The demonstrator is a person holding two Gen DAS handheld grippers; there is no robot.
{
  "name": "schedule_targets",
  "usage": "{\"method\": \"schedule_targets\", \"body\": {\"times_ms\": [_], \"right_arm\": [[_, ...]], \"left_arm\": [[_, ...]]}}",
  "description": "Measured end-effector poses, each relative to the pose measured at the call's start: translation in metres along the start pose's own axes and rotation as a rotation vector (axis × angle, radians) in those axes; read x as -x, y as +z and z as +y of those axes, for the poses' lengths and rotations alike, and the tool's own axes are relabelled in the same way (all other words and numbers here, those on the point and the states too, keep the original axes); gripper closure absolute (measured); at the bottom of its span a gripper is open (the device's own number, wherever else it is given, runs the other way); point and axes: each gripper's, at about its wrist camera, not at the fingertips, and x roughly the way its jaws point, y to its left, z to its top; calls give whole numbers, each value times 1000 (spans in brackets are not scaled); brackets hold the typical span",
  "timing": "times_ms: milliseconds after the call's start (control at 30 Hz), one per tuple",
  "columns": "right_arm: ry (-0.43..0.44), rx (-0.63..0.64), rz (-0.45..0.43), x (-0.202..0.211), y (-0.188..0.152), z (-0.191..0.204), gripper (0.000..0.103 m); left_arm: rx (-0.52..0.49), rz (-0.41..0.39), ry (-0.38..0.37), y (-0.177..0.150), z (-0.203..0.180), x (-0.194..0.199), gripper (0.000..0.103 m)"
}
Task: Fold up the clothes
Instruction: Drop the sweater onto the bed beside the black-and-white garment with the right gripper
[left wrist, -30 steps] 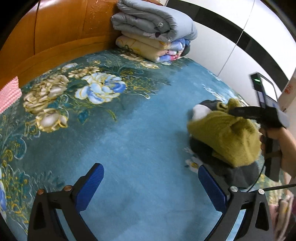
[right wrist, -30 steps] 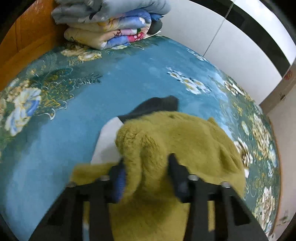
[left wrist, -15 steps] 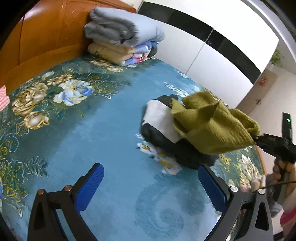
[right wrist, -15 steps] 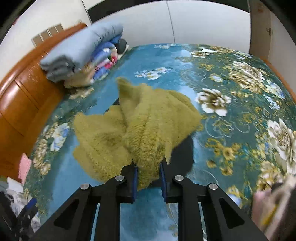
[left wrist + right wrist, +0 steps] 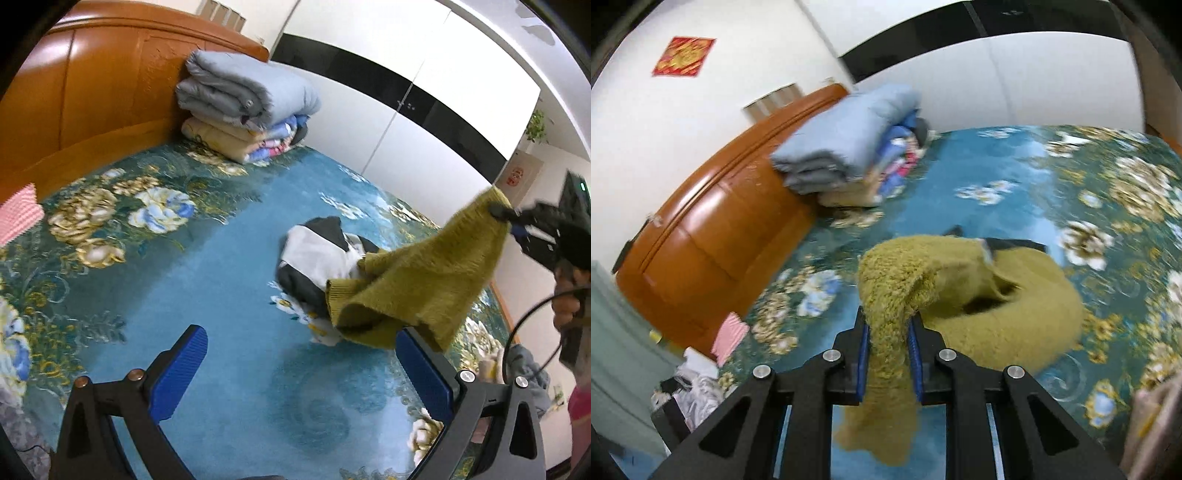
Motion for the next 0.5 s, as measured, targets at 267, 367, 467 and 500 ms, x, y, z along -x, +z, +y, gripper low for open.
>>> {"method": "schedule_targets", "body": {"times_ms": [267, 367, 467, 500], "right_arm": [[269, 125, -6, -35, 31, 124, 84], [352, 139, -44, -26, 47, 146, 84], [434, 153, -83, -18, 62, 167, 84], [462, 157, -96, -15, 67, 174, 84]], "left_arm": [[76, -124, 112, 13, 46, 72, 0], [77, -178, 139, 24, 52, 99, 0], [73, -240, 153, 38, 52, 124, 0], [71, -259, 153, 42, 51, 132, 0]]}}
